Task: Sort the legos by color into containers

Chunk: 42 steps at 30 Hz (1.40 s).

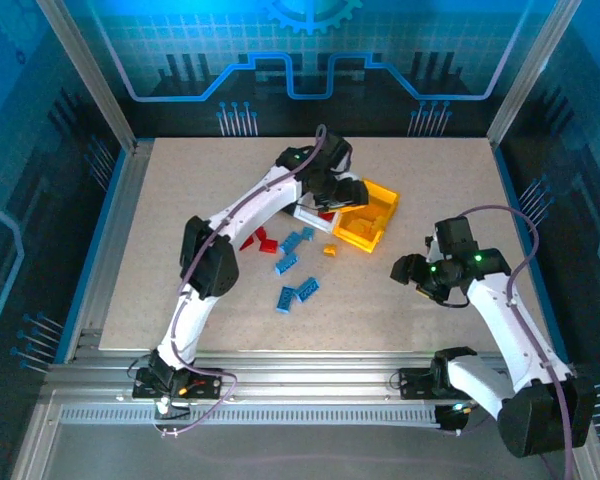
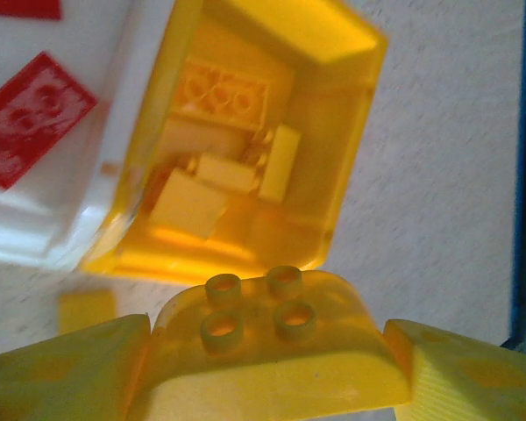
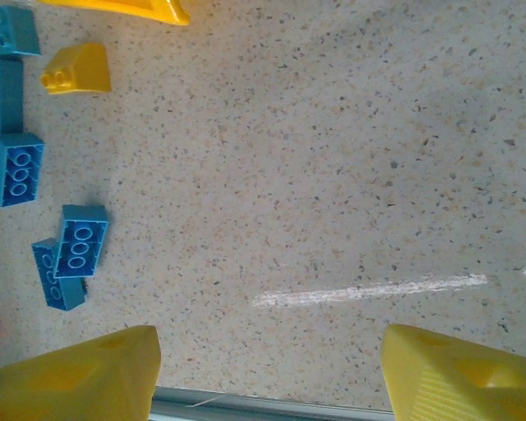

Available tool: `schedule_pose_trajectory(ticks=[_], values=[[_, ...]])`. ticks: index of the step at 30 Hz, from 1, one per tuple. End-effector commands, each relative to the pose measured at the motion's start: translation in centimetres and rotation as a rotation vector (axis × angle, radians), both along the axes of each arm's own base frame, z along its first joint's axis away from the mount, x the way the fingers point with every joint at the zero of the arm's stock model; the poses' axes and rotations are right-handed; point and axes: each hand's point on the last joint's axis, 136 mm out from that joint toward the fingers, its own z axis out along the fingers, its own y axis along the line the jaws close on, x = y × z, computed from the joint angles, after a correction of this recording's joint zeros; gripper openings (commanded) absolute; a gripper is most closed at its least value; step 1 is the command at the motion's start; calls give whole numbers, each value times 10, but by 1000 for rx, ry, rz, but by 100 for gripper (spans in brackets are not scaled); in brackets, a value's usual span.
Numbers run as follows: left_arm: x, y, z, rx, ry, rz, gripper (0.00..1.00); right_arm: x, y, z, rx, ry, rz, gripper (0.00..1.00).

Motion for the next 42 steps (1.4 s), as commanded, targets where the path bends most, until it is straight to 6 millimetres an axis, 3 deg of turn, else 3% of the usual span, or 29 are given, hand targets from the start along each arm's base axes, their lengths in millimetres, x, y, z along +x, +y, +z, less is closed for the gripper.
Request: schedule_pose_trajectory(ticks=[1, 7, 11, 15, 19, 23, 28, 37, 42], values=[[14, -27, -15, -98, 89, 47, 69, -8, -3, 5, 10, 10, -19, 69], [35, -39, -25, -165, 116, 89, 79, -11, -1, 5, 26, 3, -18, 69], [36, -31, -12, -163, 82, 74, 86, -10, 0, 2, 34, 6, -19, 70], [24, -15, 4, -118, 49, 36, 87, -5, 3, -3, 53, 16, -19, 70], [-9, 20, 5, 91, -14, -78, 87, 0, 6, -7, 59, 25, -4, 70], [-49, 59, -20, 321, -48, -182, 86, 3, 11, -9, 78, 29, 21, 70], [-79, 76, -58, 385, 2, -219, 83, 4, 16, -10, 103, 31, 38, 69], [-75, 58, -104, 461, 17, -296, 79, -5, 16, -11, 104, 36, 47, 69], [-64, 50, -115, 469, 8, -290, 76, -12, 15, -13, 104, 38, 40, 68]])
